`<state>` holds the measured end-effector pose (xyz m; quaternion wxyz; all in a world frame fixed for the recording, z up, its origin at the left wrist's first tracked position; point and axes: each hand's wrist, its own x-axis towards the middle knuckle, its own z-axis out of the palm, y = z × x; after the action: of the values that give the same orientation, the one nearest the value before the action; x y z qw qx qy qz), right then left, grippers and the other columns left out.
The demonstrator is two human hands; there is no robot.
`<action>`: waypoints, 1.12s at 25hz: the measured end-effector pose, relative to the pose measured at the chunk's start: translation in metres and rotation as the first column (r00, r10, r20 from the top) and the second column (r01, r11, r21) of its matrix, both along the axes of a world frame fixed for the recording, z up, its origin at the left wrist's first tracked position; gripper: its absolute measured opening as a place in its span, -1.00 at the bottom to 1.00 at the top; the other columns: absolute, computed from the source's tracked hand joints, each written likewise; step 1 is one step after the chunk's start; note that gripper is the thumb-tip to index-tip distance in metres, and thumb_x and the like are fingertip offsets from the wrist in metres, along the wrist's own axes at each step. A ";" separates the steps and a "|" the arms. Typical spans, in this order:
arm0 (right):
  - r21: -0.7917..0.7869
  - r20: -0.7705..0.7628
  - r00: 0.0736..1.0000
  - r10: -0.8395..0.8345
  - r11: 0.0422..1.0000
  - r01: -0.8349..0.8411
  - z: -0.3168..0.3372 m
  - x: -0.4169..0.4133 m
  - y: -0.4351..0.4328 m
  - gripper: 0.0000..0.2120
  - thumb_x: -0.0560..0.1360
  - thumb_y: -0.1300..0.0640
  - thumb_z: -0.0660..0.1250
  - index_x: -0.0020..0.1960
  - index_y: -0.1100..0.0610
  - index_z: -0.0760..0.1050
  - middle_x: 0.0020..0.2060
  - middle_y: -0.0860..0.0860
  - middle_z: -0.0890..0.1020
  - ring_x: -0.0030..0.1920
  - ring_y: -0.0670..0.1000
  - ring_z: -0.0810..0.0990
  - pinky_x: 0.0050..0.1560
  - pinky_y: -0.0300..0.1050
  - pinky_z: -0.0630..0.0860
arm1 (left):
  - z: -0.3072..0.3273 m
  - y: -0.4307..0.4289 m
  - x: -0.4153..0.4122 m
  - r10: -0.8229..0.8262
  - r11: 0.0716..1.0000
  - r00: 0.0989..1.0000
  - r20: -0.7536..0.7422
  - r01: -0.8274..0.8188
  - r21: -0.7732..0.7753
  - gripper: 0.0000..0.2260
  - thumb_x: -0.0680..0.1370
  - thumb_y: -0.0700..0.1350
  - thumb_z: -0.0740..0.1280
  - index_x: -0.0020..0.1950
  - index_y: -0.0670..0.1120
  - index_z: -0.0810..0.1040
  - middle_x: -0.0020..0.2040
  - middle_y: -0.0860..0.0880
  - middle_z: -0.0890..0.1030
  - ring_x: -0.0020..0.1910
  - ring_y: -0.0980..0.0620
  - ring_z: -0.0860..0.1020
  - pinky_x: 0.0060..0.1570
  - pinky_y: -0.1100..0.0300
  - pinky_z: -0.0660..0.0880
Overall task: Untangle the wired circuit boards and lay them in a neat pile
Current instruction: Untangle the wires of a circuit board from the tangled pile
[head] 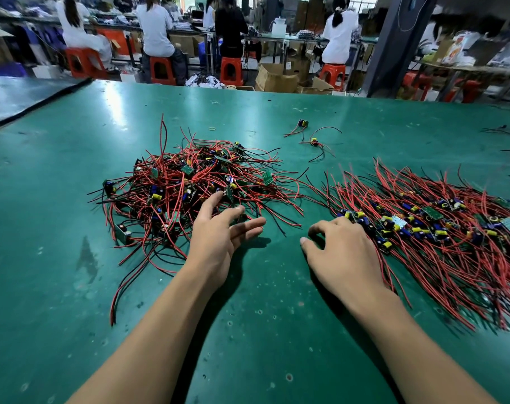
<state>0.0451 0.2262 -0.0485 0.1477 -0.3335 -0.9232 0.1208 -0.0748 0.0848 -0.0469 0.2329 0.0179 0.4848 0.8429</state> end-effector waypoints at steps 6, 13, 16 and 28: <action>0.008 -0.003 1.000 0.030 1.000 -0.030 -0.002 -0.003 -0.008 -0.70 0.55 -0.16 0.30 0.20 -0.06 0.56 0.16 -0.01 0.53 0.23 0.09 0.42 0.21 0.01 0.34 | 0.002 0.001 0.007 0.006 1.000 1.000 -0.013 -0.006 0.005 -0.89 0.62 -0.29 0.22 0.12 -0.15 0.43 -0.02 -0.28 0.59 -0.29 -0.14 0.67 -0.22 0.10 0.63; -0.206 -0.214 0.977 0.004 0.977 -0.049 -0.007 -0.009 -0.006 -0.63 0.60 -0.20 0.20 0.06 0.04 0.63 0.00 0.00 0.66 0.08 0.11 0.57 0.14 0.02 0.47 | -0.006 0.003 0.030 -0.147 0.925 0.841 -0.521 -0.069 -0.373 -0.90 0.55 -0.17 0.41 -0.15 -0.14 0.58 -0.28 -0.05 0.63 -0.34 0.00 0.57 -0.31 0.17 0.54; -0.653 -0.461 0.871 -0.170 0.729 -0.203 -0.001 -0.016 -0.016 -0.55 0.59 -0.26 0.19 -0.16 0.07 0.63 -0.28 -0.05 0.69 -0.22 -0.02 0.64 -0.05 -0.04 0.53 | -0.011 0.005 0.040 -0.259 0.866 0.660 -0.705 -0.165 -0.472 -0.91 0.50 -0.16 0.46 -0.19 -0.10 0.60 -0.35 0.06 0.60 -0.38 0.12 0.52 -0.32 0.23 0.46; -0.766 -0.590 0.767 -0.252 0.474 -0.434 -0.003 -0.015 -0.010 -0.91 0.56 0.23 0.38 -0.07 0.17 0.67 -0.12 0.08 0.73 -0.10 -0.01 0.64 0.02 -0.17 0.54 | -0.012 0.002 0.038 -0.152 0.892 0.748 -0.646 -0.177 -0.415 -0.91 0.48 -0.27 0.44 -0.18 -0.14 0.57 -0.25 -0.04 0.68 -0.27 0.03 0.69 -0.19 0.10 0.62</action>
<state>0.0298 0.2160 -0.0512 0.2506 -0.2451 -0.6371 0.6865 -0.0363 0.0868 -0.0590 0.0370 0.2580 0.7173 0.6461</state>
